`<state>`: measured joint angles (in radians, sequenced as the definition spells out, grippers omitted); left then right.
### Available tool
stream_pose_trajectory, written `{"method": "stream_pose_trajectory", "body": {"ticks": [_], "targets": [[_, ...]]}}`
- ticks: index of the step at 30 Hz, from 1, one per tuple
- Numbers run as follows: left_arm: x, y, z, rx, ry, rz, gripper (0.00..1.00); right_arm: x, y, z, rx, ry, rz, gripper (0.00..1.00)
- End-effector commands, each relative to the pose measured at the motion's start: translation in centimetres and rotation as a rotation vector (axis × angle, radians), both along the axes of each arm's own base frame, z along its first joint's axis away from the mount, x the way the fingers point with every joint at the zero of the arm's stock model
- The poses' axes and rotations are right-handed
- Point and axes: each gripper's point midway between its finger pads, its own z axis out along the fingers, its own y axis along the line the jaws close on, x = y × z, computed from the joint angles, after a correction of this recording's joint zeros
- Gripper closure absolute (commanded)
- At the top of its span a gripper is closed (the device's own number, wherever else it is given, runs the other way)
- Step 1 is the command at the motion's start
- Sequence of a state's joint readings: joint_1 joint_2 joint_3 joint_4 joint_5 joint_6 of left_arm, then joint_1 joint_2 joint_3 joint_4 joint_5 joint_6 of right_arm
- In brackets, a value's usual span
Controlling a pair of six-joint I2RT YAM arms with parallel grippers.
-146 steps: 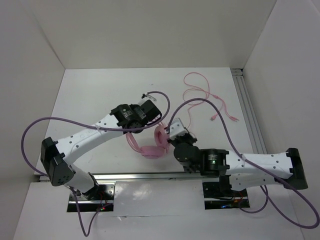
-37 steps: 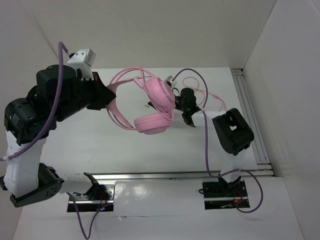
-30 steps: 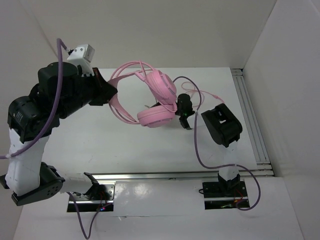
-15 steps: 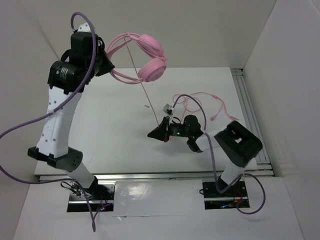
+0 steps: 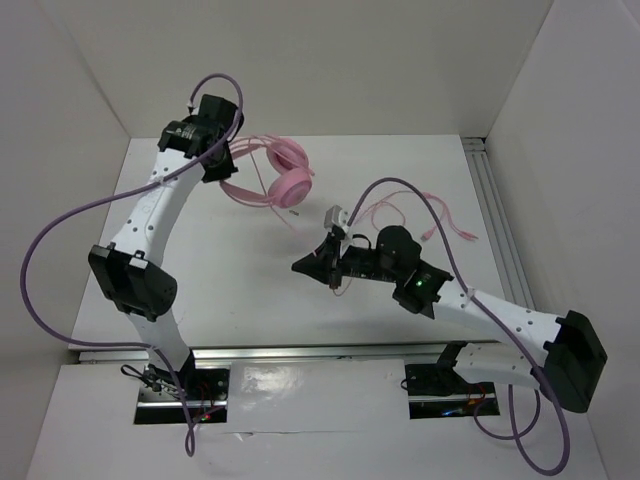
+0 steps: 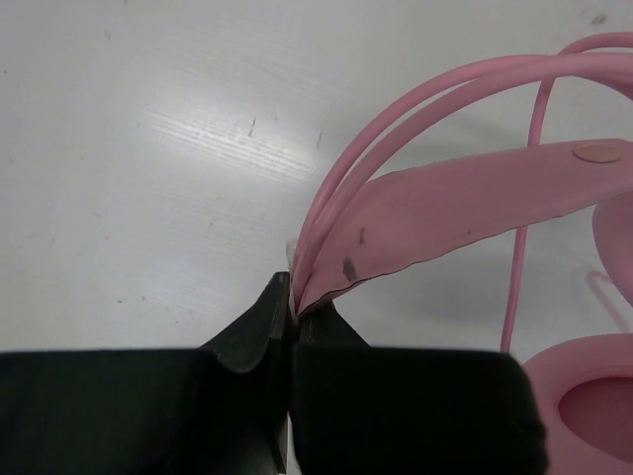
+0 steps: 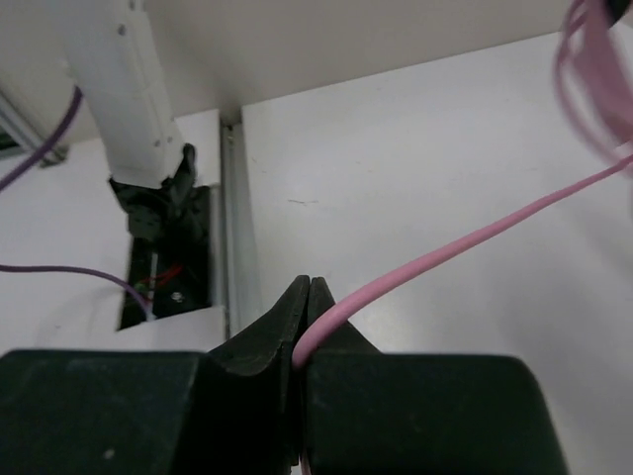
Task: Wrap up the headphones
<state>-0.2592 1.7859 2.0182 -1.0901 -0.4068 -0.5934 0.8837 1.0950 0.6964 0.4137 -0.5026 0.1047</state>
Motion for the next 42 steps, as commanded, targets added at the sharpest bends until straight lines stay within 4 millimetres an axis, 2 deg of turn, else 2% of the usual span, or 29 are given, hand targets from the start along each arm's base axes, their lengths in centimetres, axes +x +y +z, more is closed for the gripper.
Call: {"method": "stream_pose_trajectory", "body": {"ticks": [1, 3, 4, 5, 6, 7, 8, 9, 11, 12, 14, 15, 17, 19, 20, 21, 22, 23, 27, 28, 29, 31, 34, 35, 36, 38, 39, 41, 42], "targets": [[0.7, 0.5, -0.4, 0.094, -0.032, -0.032, 1.0, 1.2, -0.9, 2.5, -0.103, -0.122, -0.062, 1.0], [-0.5, -0.4, -2.9, 0.152, 0.065, -0.087, 1.0, 3.4, -1.4, 4.0, -0.163, -0.177, -0.166, 1.0], [-1.7, -1.7, -4.9, 0.213, 0.132, -0.17, 1.0, 4.3, -1.4, 3.6, -0.201, -0.183, -0.192, 1.0], [-2.3, -2.0, -5.9, 0.241, 0.156, -0.183, 1.0, 6.1, -2.2, 3.7, -0.24, -0.198, -0.275, 1.0], [-3.1, -2.3, -6.3, 0.26, 0.169, -0.196, 1.0, 6.9, -2.6, 4.5, -0.283, -0.224, -0.31, 1.0], [-3.8, -3.7, -6.8, 0.263, 0.174, -0.258, 1.0, 7.6, -2.9, 4.4, -0.318, -0.232, -0.34, 1.0], [-5.0, -3.9, -7.4, 0.262, 0.197, -0.283, 1.0, 9.0, -3.5, 3.9, -0.37, -0.24, -0.407, 1.0], [-5.8, -4.9, -7.8, 0.259, 0.206, -0.318, 1.0, 9.4, -4.0, 4.5, -0.409, -0.258, -0.427, 1.0], [-7.3, -5.3, -8.8, 0.281, 0.239, -0.359, 1.0, 10.5, -4.7, 4.5, -0.464, -0.28, -0.481, 1.0], [-8.0, -5.9, -9.2, 0.31, 0.255, -0.392, 1.0, 11.3, -5.8, 5.4, -0.493, -0.308, -0.543, 1.0], [-9.0, -6.4, -9.4, 0.315, 0.253, -0.421, 1.0, 11.9, -6.6, 5.9, -0.515, -0.336, -0.602, 1.0], [-9.6, -7.4, -9.1, 0.283, 0.251, -0.466, 1.0, 12.9, -7.8, 6.4, -0.534, -0.349, -0.693, 1.0], [-10.8, -8.4, -8.0, 0.249, 0.217, -0.511, 1.0, 13.3, -8.5, 7.0, -0.508, -0.402, -0.756, 1.0], [-11.9, -8.9, -7.6, 0.214, 0.212, -0.55, 1.0, 14.0, -10.2, 7.9, -0.455, -0.427, -0.88, 1.0], [-12.5, -9.2, -6.3, 0.187, 0.173, -0.569, 1.0, 14.1, -10.6, 8.1, -0.442, -0.44, -0.911, 1.0], [-13.1, -9.6, -6.0, 0.171, 0.168, -0.606, 1.0, 14.3, -11.2, 8.3, -0.416, -0.442, -0.953, 0.99], [-13.7, -10.6, -5.7, 0.114, 0.155, -0.655, 1.0, 14.4, -10.9, 8.0, -0.395, -0.446, -0.956, 0.99], [-14.4, -11.1, -4.2, 0.083, 0.105, -0.698, 1.0, 14.4, -10.5, 8.2, -0.38, -0.451, -0.938, 0.99], [-17.1, -12.7, -2.9, 0.037, 0.07, -0.833, 1.0, 16.5, -11.1, 7.9, -0.343, -0.432, -1.002, 0.94], [-18.1, -12.8, -2.3, 0.025, 0.059, -0.857, 1.0, 17.2, -11.0, 7.4, -0.354, -0.428, -1.012, 0.94], [-18.7, -12.9, -2.0, 0.024, 0.056, -0.872, 1.0, 17.6, -10.6, 8.1, -0.329, -0.428, -0.996, 0.94], [-19.6, -13.1, -1.4, 0.012, 0.042, -0.9, 1.0, 19.0, -10.8, 7.8, -0.335, -0.415, -0.999, 0.92], [-20.1, -12.6, 1.2, -0.004, -0.02, -0.878, 1.0, 20.2, -10.5, 8.3, -0.301, -0.38, -0.965, 0.86], [-20.0, -12.4, 2.0, -0.005, -0.04, -0.861, 1.0, 20.5, -10.5, 7.6, -0.305, -0.356, -0.949, 0.83], [-20.1, -12.1, 3.2, -0.015, -0.068, -0.848, 1.0, 20.1, -9.3, 7.3, -0.274, -0.329, -0.857, 0.79], [-20.3, -11.9, 6.6, -0.044, -0.146, -0.846, 1.0, 20.5, -9.4, 6.6, -0.239, -0.278, -0.795, 0.73], [-20.5, -11.9, 7.5, -0.058, -0.165, -0.852, 1.0, 19.5, -7.8, 6.2, -0.197, -0.266, -0.666, 0.71], [-20.8, -11.7, 9.4, -0.08, -0.204, -0.845, 1.0, 18.5, -6.5, 5.4, -0.129, -0.19, -0.562, 0.67], [-20.9, -11.3, 11.1, -0.096, -0.248, -0.827, 1.0, 17.4, -4.9, 4.4, -0.108, -0.156, -0.457, 0.61]]}}
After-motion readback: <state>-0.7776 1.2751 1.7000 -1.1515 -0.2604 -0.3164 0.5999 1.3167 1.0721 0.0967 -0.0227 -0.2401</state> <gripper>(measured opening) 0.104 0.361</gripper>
